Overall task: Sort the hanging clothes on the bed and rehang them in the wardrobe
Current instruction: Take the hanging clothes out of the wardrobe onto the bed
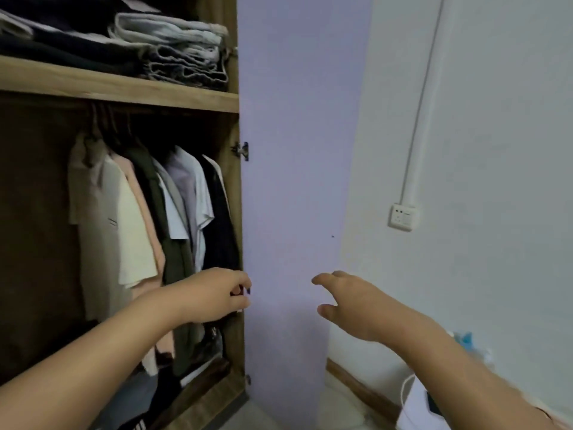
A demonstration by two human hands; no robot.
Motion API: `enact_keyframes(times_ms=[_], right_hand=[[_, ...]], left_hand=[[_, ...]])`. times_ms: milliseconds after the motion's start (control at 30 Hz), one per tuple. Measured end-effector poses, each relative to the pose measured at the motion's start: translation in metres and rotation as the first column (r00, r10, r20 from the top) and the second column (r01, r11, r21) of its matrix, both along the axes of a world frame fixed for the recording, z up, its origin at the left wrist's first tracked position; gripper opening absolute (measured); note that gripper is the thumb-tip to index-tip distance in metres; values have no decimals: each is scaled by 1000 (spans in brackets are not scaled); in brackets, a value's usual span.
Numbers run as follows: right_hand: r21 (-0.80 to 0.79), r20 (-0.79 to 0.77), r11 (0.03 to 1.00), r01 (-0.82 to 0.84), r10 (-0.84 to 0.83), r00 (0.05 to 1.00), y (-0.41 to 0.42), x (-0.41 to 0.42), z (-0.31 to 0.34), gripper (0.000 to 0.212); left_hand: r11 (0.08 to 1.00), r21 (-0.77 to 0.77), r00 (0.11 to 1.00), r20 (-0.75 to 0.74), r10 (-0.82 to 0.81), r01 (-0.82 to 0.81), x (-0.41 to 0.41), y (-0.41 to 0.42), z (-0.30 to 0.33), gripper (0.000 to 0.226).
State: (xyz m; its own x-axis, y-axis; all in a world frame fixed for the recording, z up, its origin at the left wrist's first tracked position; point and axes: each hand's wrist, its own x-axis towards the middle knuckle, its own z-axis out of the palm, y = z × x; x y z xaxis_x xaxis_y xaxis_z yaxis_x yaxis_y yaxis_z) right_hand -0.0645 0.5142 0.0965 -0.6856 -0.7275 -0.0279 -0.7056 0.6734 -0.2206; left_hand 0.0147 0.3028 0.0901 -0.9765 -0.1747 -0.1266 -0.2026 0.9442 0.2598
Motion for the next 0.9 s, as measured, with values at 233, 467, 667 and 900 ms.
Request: enact_keyframes(times_ms=[233,467,667,900], right_hand=[[-83,1,980,-179,179,984,-128,2,4,50],[-166,-1,913,-374,379,925,-236,-7,13,49],[-271,-21,839,-471,484,875,-313,-39,28,48],[-468,59,737,-488,576,815,-402,-92,39,55]], left_hand=[[980,39,980,-27,198,-197,30,-110,6,43],[921,119,918,-107,383,-371,39,-185,11,41],[869,127,854,-167,493,-477,26,-245,22,43],[804,103,759,-280,588,-585,-1,-309,41,41]])
